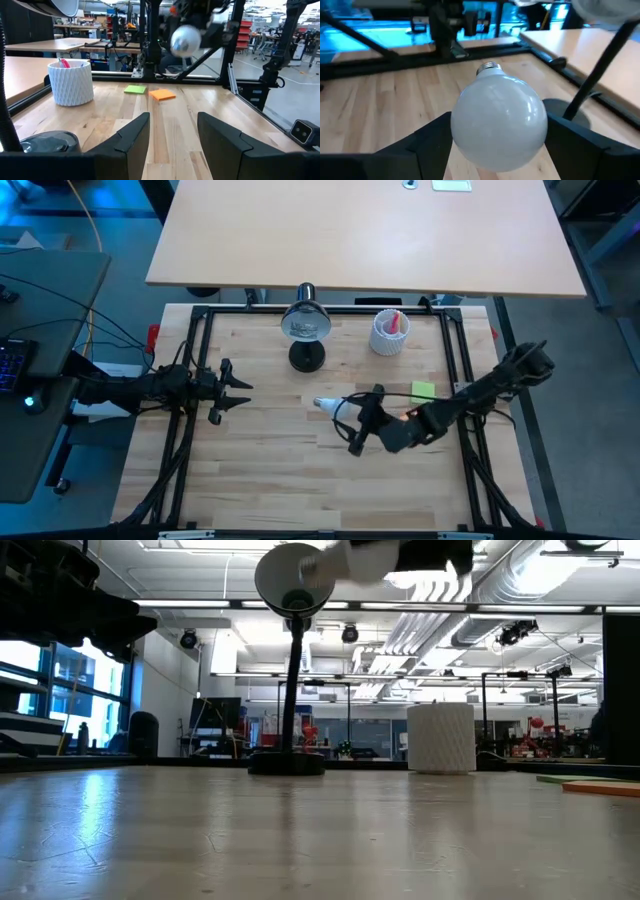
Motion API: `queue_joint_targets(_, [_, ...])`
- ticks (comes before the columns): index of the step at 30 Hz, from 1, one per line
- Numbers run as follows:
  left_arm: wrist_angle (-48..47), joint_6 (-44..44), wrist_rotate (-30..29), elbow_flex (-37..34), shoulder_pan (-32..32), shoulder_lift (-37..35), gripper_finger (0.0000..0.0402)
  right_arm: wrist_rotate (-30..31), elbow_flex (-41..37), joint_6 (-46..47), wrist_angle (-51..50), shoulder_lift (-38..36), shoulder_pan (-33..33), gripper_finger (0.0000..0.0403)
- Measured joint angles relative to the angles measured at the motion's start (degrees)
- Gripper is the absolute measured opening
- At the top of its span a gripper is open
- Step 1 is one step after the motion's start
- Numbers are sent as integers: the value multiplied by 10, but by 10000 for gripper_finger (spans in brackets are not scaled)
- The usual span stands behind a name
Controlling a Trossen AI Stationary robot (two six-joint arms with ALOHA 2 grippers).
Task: Screw lightbulb
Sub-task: Insert the lightbulb into the desk lamp
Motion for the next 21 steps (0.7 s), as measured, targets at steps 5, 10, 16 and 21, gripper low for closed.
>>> queue_joint_targets(5, [0, 0, 0, 0, 0, 0, 161, 83, 69, 13, -38, 13, 50, 281])
queue_joint_targets(10, [0, 0, 0, 0, 0, 0, 161, 131, 107, 23, -38, 37, 79, 281])
queue_joint_targets(16, [0, 0, 0, 0, 0, 0, 161, 127, 112, 88, -34, 87, 95, 281])
queue_joint_targets(21, [0, 0, 0, 0, 0, 0, 161, 94, 112, 131, -34, 134, 98, 281])
